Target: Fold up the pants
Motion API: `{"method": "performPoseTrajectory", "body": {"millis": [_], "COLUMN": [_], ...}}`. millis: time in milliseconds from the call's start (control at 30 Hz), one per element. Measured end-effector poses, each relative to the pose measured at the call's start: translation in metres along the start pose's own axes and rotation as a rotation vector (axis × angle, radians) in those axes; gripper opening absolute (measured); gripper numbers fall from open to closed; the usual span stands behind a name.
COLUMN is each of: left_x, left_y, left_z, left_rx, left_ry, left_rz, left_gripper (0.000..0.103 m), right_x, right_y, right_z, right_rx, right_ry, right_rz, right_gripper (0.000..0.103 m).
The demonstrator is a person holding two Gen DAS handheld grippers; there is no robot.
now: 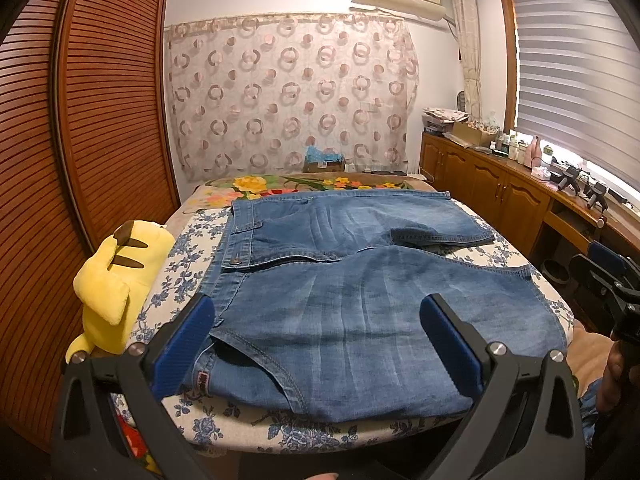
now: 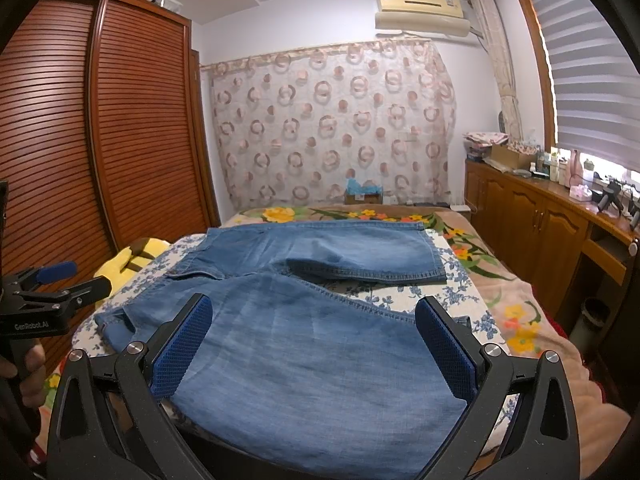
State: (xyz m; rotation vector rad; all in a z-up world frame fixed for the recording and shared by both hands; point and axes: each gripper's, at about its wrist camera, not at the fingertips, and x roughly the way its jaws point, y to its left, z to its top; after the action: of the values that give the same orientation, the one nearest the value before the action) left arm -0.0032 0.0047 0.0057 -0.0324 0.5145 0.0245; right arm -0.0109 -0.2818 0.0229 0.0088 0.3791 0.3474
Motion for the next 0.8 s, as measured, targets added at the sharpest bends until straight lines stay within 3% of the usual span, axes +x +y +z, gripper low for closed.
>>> {"method": "performPoseTrajectory", "body": {"millis": [800], "left_x": [-0.0017], "left_y": [0.0019], "left_z": [0.0008], "left_rx": [0.001], "left_ry": [-0.005], "left_rz": [-0.001], "left_gripper": [0.103], "right_x": [-0.0005], "right_y": [-0.0003], "right_z": [-0.0004], "right_rx": [0.002], "right_ry": [-0.001], "right_rz": [0.002], "right_gripper": [0.103]}}
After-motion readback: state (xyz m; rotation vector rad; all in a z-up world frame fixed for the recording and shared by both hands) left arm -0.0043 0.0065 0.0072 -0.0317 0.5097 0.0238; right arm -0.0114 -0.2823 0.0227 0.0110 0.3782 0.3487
